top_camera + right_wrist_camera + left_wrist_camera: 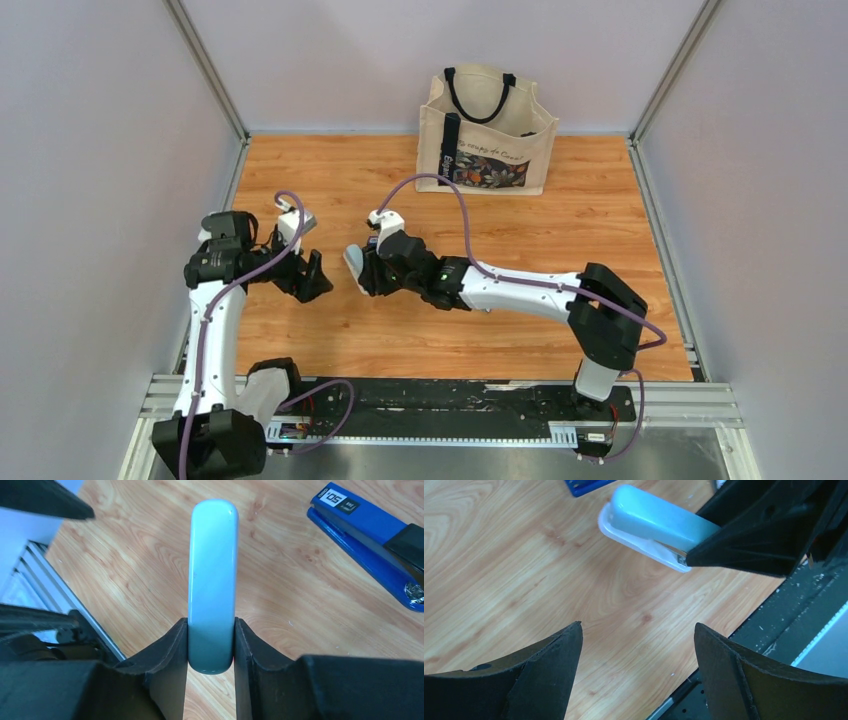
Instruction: Unload the staples from the stapler
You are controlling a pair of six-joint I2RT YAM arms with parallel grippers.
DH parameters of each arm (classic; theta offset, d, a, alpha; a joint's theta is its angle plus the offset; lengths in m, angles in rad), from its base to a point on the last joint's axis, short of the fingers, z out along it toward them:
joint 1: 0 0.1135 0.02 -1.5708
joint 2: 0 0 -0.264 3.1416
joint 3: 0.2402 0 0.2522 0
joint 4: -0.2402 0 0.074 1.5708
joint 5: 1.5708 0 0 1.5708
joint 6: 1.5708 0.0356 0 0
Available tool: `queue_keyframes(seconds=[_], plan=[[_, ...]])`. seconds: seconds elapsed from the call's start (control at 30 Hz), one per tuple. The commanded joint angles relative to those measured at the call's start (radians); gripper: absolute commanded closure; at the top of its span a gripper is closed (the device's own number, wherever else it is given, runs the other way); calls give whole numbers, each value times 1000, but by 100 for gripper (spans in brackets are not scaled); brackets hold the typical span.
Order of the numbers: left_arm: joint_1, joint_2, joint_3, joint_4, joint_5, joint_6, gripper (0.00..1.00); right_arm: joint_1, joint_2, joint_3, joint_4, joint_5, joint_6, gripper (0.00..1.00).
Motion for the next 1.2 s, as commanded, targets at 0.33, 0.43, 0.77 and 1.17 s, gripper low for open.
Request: queue_keyframes(seconds=[0.33,0.43,0.77,1.17], plan=[[-130,-76,-190,179,293,162,9,-49,-134,-164,391,-77,238,99],[-141,-59,-207,208,315,135,9,-51,-140,-192,443,-93,266,99],[-151,-67,-305,476,258,-19,12,-31,-148,-214,486,-106,297,99],[-162,-56,-322,496,221,-1,48,-6,-145,-218,498,-108,304,100]])
